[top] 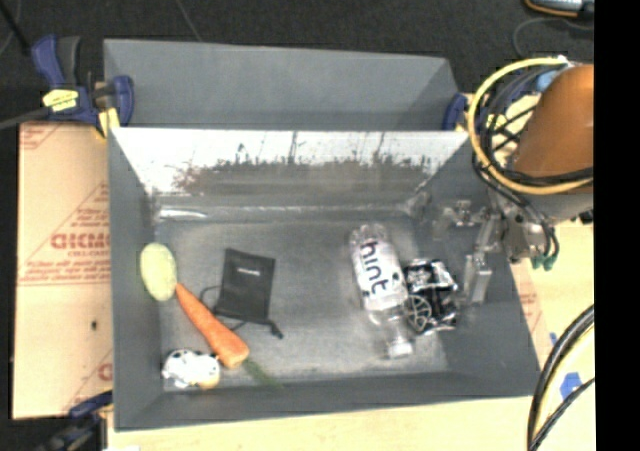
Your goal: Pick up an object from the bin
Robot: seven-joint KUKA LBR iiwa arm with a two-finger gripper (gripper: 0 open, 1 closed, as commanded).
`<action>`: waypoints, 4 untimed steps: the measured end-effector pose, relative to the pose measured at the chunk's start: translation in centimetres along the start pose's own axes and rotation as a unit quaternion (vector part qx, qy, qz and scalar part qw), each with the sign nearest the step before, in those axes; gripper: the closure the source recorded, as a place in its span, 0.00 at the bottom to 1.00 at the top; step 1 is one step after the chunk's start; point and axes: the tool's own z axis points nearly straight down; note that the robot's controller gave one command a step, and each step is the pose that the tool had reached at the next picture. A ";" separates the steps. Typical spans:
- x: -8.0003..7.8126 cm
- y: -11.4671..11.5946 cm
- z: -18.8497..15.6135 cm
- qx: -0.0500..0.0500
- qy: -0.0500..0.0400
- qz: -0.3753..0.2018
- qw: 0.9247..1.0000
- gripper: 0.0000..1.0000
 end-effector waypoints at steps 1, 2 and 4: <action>-0.2 0.1 -0.5 0.001 -0.004 -0.002 1.000 0.00; -0.8 -0.1 3.0 0.001 -0.006 0.021 1.000 0.00; -0.8 -1.7 9.4 0.002 -0.008 0.029 1.000 0.00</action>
Offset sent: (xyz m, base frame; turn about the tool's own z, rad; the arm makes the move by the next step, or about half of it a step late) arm 0.0091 -0.0007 -0.0601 0.0770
